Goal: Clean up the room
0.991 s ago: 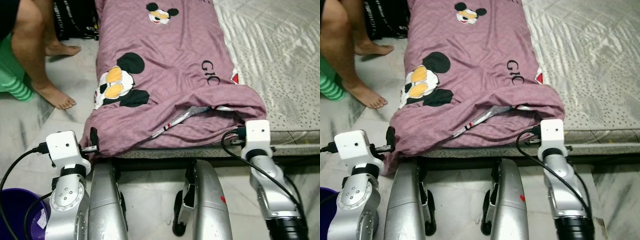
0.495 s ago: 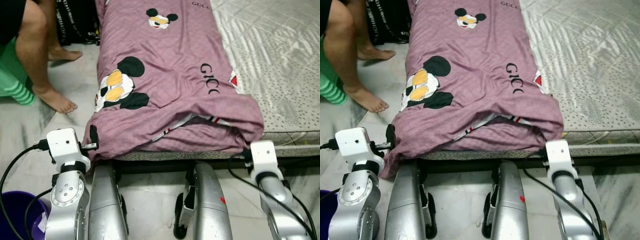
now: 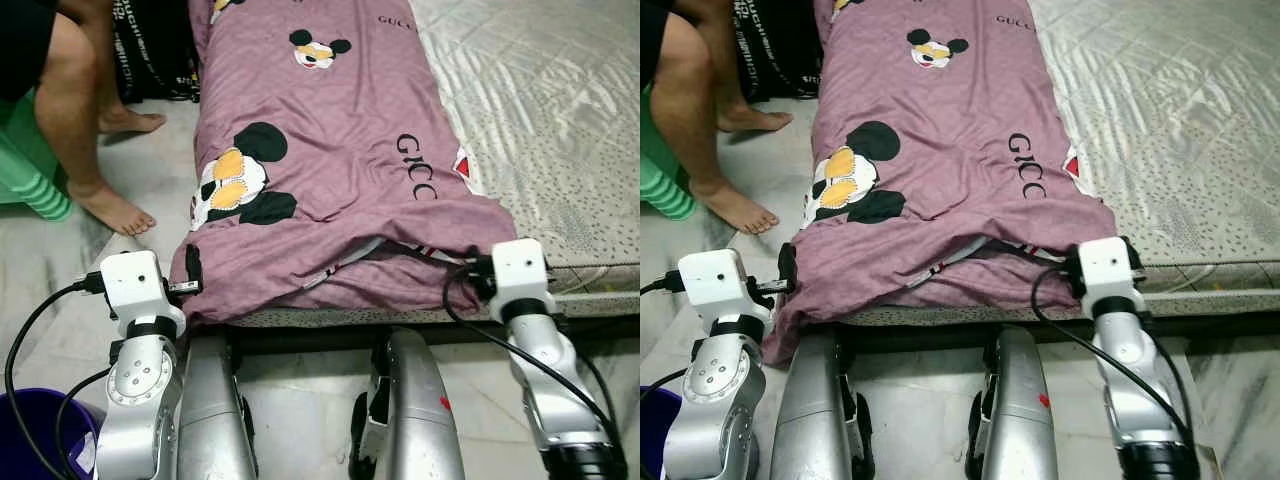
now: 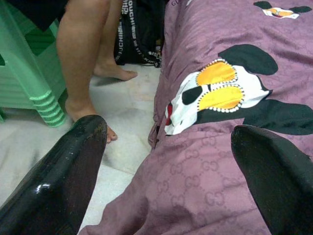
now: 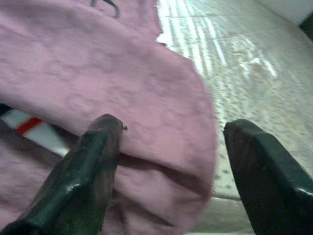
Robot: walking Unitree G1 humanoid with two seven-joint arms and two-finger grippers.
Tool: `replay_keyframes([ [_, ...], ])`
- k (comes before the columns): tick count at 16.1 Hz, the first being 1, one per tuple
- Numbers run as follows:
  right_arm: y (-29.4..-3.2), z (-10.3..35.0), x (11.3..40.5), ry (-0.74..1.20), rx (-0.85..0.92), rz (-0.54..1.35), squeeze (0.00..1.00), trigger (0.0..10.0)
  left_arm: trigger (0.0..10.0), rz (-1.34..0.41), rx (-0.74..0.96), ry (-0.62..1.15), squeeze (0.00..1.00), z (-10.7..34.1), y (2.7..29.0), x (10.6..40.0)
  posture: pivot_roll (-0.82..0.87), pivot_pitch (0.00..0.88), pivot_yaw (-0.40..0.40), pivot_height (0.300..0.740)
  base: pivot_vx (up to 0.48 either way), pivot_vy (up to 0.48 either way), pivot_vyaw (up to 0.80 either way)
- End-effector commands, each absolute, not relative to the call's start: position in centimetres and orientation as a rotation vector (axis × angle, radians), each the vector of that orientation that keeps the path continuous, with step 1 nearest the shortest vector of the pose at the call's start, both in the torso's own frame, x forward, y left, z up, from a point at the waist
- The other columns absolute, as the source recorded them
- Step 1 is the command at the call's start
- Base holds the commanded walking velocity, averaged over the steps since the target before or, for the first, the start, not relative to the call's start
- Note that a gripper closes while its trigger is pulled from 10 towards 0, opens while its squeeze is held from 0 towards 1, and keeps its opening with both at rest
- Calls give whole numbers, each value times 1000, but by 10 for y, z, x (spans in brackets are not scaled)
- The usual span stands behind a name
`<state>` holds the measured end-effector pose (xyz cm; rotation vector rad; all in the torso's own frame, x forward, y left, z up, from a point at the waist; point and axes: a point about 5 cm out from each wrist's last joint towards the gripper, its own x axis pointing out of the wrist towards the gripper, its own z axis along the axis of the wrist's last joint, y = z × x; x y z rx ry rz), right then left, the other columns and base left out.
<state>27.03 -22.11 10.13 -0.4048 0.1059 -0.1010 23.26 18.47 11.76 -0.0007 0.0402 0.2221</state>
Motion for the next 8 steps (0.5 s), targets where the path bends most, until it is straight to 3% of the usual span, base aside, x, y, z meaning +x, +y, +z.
replay_keyframes([
  [1, -220, 91, 265, 137, -406, -70, 1000, 10000, 10000, 230, 5, 53, 0, 114, 187, 231, 62, 160, -24, 554, 0, 0, 0],
  [4, -222, 80, 253, 151, -450, 3, 1000, 10000, 10000, 239, 10, 54, 0, 113, 190, 228, 64, 163, -25, 554, 0, 0, 0],
  [5, -225, 79, 250, 153, -463, 14, 824, 10000, 10000, 238, 10, 55, 0, 113, 190, 228, 62, 166, -24, 554, 0, 0, 0],
  [6, -227, 79, 249, 153, -475, 18, 345, 10000, 10000, 235, 10, 56, 0, 113, 189, 228, 60, 166, -23, 554, 0, 0, 0],
  [7, -226, 80, 252, 141, -477, 8, 0, 10000, 10000, 232, 8, 56, 0, 113, 188, 229, 56, 167, -19, 554, 0, 0, 0],
  [8, -220, 85, 260, 105, -473, 3, 0, 10000, 10000, 226, 6, 54, 0, 113, 187, 231, 55, 167, -14, 554, 0, 0, 0],
])
